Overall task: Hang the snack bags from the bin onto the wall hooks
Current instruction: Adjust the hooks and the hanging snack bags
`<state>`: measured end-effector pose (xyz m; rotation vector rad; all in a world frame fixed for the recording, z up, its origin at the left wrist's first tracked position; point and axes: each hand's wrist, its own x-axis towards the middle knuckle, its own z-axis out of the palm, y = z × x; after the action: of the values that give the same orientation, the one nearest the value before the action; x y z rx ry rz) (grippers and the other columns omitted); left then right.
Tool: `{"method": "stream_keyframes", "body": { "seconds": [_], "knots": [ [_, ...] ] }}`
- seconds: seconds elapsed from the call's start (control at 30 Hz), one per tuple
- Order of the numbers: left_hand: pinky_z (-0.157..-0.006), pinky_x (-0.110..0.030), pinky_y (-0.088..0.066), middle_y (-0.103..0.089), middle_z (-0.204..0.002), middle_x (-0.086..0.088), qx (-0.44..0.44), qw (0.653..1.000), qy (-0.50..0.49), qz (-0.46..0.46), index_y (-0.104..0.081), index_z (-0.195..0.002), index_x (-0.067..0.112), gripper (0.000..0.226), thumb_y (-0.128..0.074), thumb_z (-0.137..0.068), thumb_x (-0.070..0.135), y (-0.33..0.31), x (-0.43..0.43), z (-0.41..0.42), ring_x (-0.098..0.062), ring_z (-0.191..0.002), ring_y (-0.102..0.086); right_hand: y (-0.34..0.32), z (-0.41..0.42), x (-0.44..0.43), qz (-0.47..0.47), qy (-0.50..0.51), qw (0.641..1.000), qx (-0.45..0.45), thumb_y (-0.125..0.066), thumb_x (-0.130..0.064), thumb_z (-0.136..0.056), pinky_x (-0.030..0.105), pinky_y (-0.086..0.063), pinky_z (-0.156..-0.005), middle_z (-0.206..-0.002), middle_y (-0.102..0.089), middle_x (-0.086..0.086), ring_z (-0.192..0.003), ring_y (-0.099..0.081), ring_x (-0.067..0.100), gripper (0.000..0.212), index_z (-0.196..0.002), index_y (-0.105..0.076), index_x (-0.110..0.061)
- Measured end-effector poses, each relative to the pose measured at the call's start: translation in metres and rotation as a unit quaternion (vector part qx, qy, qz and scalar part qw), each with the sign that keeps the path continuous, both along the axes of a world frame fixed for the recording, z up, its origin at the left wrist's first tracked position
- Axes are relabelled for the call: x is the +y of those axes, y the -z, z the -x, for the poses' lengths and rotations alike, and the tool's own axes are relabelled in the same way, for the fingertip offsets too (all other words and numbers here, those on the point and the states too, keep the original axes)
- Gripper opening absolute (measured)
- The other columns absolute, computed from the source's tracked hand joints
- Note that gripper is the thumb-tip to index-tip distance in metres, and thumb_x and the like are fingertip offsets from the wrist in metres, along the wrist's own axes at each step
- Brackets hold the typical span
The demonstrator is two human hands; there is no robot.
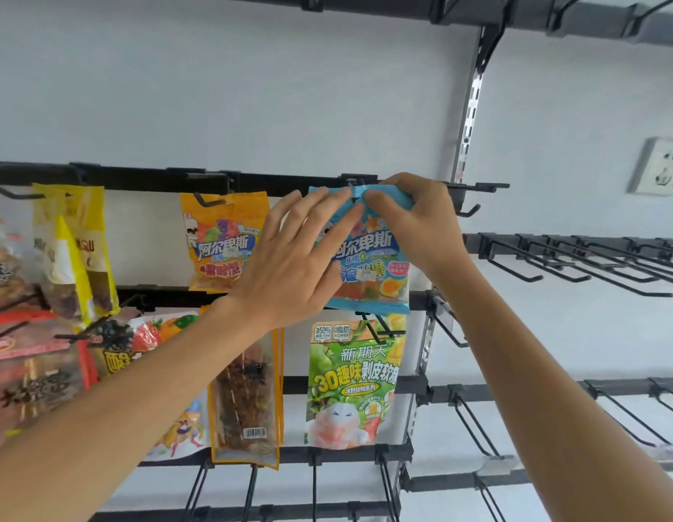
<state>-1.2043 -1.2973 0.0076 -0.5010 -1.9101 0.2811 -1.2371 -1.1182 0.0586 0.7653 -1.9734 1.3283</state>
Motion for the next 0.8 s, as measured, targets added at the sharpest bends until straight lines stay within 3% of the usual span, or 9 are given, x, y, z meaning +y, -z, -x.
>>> {"method": "stream_keyframes", "body": {
  "seconds": [0.2,0.33,0.4,0.5,0.6,0.73,0.8],
  "knots": [
    [-0.117,-0.052,-0.022,-0.037,-0.154,-0.012,0.012,1.000,-0.017,0.015,-0.040,-0.149,0.015,0.058,-0.044,-0.093,0.026,-0.002,-0.006,0.001,-0.033,-0.139,-0.035,-0.010,0.003,-0.005,-0.024,0.025,0.999,-0.035,-0.064,-0.025,-0.085,0.037,-0.053,-0.055,-0.069,-0.069,0.008,-0.067,-0.068,0.027,0.016,-0.076,-0.069,-0.013],
    [-0.119,-0.051,-0.018,-0.036,-0.155,-0.011,-0.010,0.998,-0.050,0.035,-0.049,-0.143,0.016,0.050,-0.037,-0.096,0.032,-0.001,-0.008,0.004,-0.033,-0.141,-0.032,-0.005,0.011,-0.004,-0.074,0.067,0.994,-0.037,-0.065,-0.028,-0.084,0.033,-0.054,-0.059,-0.069,-0.069,-0.001,-0.066,-0.068,0.018,0.010,-0.079,-0.069,-0.022],
    [-0.120,-0.051,-0.015,-0.033,-0.157,-0.010,-0.032,0.996,-0.072,0.036,-0.047,-0.144,0.016,0.052,-0.034,-0.097,0.033,0.001,-0.012,0.008,-0.033,-0.143,-0.030,0.003,0.020,-0.003,-0.079,0.091,0.992,-0.021,-0.065,-0.031,-0.086,0.033,-0.054,-0.065,-0.080,-0.068,-0.003,-0.076,-0.066,0.016,0.011,-0.086,-0.070,-0.021],
    [-0.120,-0.051,-0.013,-0.028,-0.159,-0.009,-0.055,0.993,-0.091,0.046,-0.040,-0.149,0.017,0.055,-0.030,-0.099,0.036,0.004,-0.018,0.015,-0.033,-0.145,-0.026,0.014,0.031,-0.002,-0.083,0.136,0.987,0.038,-0.066,-0.033,-0.088,0.026,-0.042,-0.079,-0.098,-0.052,-0.002,-0.098,-0.053,0.015,0.018,-0.099,-0.071,-0.020],
    [-0.121,-0.051,-0.011,-0.026,-0.160,-0.008,-0.066,0.992,-0.098,0.048,-0.036,-0.151,0.018,0.056,-0.028,-0.099,0.038,0.008,-0.020,0.022,-0.032,-0.148,-0.022,0.023,0.033,-0.005,-0.065,0.163,0.979,0.105,-0.069,-0.029,-0.085,0.028,-0.042,-0.088,-0.108,-0.048,0.002,-0.106,-0.047,0.019,0.024,-0.106,-0.067,-0.018],
    [-0.121,-0.050,-0.009,-0.026,-0.160,-0.011,-0.073,0.993,-0.084,0.039,-0.031,-0.153,0.022,0.056,-0.031,-0.099,0.038,0.014,-0.017,0.030,-0.033,-0.148,-0.021,0.039,0.033,-0.007,-0.080,0.294,0.912,0.274,-0.065,-0.021,-0.084,0.036,-0.041,-0.088,-0.122,-0.054,0.008,-0.108,-0.044,0.023,0.024,-0.107,-0.063,-0.013],
    [-0.121,-0.049,-0.010,-0.025,-0.160,-0.012,-0.073,0.994,-0.080,0.034,-0.029,-0.153,0.022,0.057,-0.031,-0.099,0.039,0.016,-0.015,0.033,-0.032,-0.148,-0.021,0.056,0.034,-0.009,-0.116,0.304,0.886,0.330,-0.063,-0.018,-0.088,0.038,-0.040,-0.089,-0.122,-0.059,0.008,-0.111,-0.047,0.026,0.019,-0.105,-0.068,-0.012]
  ]
}}
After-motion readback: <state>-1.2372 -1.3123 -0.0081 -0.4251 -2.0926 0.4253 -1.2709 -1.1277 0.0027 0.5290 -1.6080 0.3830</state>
